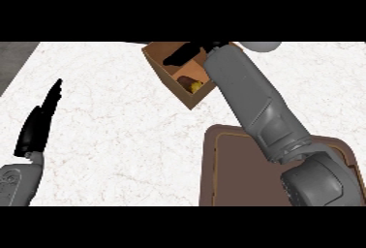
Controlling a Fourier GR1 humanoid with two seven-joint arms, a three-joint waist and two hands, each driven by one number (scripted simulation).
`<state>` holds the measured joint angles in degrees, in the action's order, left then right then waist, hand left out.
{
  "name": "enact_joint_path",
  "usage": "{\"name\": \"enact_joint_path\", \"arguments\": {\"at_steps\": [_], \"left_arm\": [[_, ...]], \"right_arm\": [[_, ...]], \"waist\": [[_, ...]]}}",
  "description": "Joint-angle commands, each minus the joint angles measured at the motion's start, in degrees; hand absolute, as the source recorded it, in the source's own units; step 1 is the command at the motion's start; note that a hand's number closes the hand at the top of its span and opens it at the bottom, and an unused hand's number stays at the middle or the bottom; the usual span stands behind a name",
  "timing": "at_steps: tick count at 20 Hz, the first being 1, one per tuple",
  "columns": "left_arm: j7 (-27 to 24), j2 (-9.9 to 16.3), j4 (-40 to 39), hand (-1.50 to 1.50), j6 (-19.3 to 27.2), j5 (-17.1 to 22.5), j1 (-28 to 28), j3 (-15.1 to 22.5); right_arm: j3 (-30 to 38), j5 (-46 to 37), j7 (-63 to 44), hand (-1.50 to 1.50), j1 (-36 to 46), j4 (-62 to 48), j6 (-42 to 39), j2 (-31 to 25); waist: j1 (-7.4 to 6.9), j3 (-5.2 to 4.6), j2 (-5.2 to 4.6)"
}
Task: Pick the sweet potato from the tray and place it in the cardboard box
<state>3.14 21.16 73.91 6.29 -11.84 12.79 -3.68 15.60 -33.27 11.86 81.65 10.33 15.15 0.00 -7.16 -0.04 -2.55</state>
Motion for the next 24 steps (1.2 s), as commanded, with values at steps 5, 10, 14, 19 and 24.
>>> {"name": "enact_joint_path", "arguments": {"at_steps": [5,10,14,19,24], "left_arm": [[0.6,-1.1,1.1,0.0,1.1,-0.5,-1.4,0.1],[1.1,0.3,-1.7,0.0,1.4,-0.3,0.5,-2.1],[0.6,-0.6,1.6,0.0,1.3,-0.4,-4.1,-1.2],[1.6,0.2,2.3,0.0,0.9,-0.3,-3.5,-1.8],[0.9,0.2,1.4,0.0,0.3,0.1,-3.5,-2.4]], "right_arm": [[8.3,8.1,7.0,-1.5,-1.6,2.6,1.0,-3.0],[11.2,11.3,11.4,-1.5,-3.7,2.1,-7.1,-8.2],[11.7,11.3,9.5,-1.5,-3.9,0.9,-9.5,-14.5],[11.8,11.4,13.8,-1.5,-9.1,0.5,-15.4,-20.9],[11.7,11.3,17.1,-1.5,-12.0,-0.2,-22.3,-26.8]], "waist": [[1.72,0.08,0.4],[3.66,0.05,0.63],[3.2,0.06,0.94],[3.98,0.12,1.06],[3.92,0.16,0.94]]}}
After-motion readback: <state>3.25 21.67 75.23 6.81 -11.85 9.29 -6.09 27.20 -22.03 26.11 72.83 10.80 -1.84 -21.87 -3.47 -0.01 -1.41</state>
